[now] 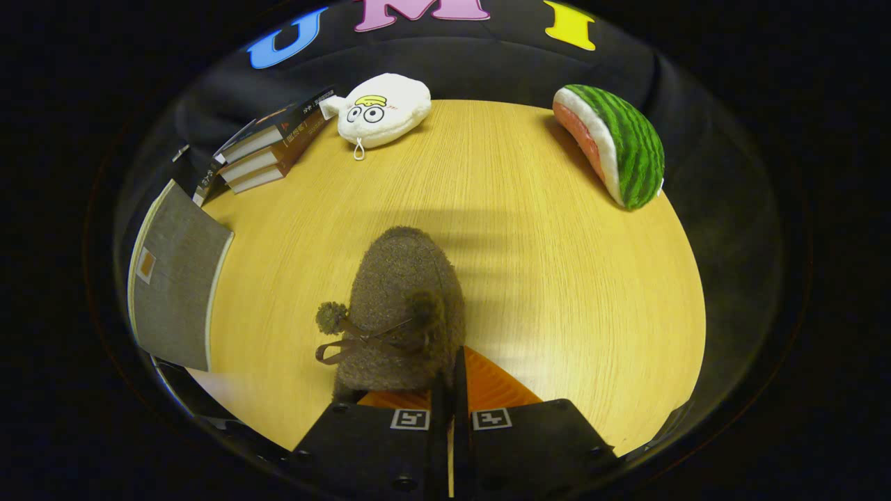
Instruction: Open the storage box then place both shoes into the box .Put the left shoe in first, then the right shoe, with the right side of both shoes facing outward in a uniform manner.
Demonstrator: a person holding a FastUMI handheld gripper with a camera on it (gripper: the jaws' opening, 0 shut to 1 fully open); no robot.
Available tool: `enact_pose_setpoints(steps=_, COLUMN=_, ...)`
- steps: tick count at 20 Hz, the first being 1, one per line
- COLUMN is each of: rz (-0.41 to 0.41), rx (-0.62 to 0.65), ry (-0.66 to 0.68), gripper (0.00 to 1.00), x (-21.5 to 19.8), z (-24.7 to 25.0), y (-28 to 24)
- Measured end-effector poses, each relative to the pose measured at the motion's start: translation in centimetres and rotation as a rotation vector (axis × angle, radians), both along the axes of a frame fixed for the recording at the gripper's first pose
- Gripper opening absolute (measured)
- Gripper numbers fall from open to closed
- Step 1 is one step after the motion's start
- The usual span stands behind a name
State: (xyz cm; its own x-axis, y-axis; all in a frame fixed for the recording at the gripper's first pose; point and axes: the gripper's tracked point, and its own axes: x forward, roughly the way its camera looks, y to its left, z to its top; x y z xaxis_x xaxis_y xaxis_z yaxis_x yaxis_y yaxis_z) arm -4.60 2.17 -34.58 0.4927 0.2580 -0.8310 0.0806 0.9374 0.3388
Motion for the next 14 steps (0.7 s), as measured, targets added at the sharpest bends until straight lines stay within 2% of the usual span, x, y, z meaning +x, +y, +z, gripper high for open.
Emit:
enact_pose_setpoints(steps=7, rz=-0.061, rx=0.079, ry=-0.051, gripper=0.08, x=0.4, z=8.1, y=1.4)
enact_pose_setpoints(steps=14, rz=-0.064, rx=0.220, ry=-0.104, gripper=0.08, x=2.7, z=18.6, y=8.3)
